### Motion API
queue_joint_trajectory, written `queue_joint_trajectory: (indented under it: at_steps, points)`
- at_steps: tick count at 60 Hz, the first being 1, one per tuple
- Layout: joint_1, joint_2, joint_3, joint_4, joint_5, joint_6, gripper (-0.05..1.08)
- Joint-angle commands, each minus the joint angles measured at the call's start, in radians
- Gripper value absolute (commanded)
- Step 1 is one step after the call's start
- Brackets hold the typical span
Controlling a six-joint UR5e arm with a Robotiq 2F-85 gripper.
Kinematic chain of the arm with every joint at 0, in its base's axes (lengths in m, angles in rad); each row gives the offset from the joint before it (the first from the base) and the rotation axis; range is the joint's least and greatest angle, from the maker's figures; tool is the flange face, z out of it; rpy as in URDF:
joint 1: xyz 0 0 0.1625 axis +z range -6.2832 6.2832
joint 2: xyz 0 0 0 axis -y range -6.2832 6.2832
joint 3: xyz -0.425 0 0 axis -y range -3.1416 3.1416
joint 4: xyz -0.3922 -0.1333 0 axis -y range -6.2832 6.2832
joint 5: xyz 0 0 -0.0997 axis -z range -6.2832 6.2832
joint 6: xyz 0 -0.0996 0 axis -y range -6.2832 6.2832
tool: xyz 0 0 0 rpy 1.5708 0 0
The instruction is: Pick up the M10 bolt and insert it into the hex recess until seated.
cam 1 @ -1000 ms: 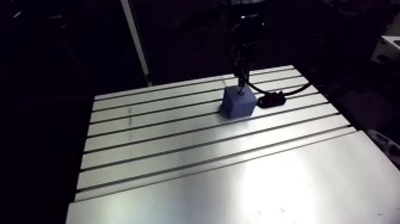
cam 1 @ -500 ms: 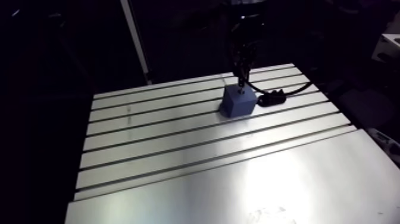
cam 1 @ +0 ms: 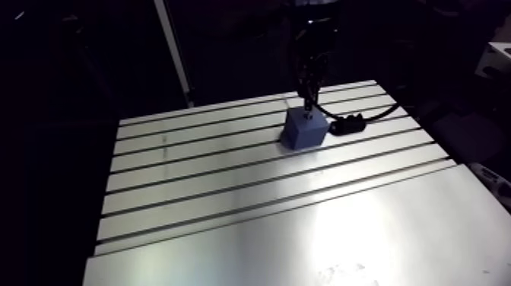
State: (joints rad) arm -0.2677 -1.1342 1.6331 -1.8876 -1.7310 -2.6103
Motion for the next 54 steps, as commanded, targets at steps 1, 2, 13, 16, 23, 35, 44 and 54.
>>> queue_joint_trajectory:
  at_steps: [1,2,13,16,23,35,44,54]
  points:
    - [-0.001,0.003,0.000,0.000,0.000,0.000,1.08]
    - [-0.001,0.003,0.000,0.000,0.000,0.000,1.08]
    - [-0.004,0.000,-0.001,-0.002,0.001,0.002,0.83]
    - [-0.005,-0.004,0.001,-0.002,0.003,-0.005,0.66]
    - [-0.007,-0.009,0.001,-0.002,0.012,-0.009,0.00]
    - [-0.007,-0.009,-0.007,0.000,0.027,-0.005,0.00]
    - [-0.008,-0.009,-0.015,0.000,0.038,-0.005,0.00]
    - [-0.008,-0.009,-0.017,0.000,0.038,-0.003,0.00]
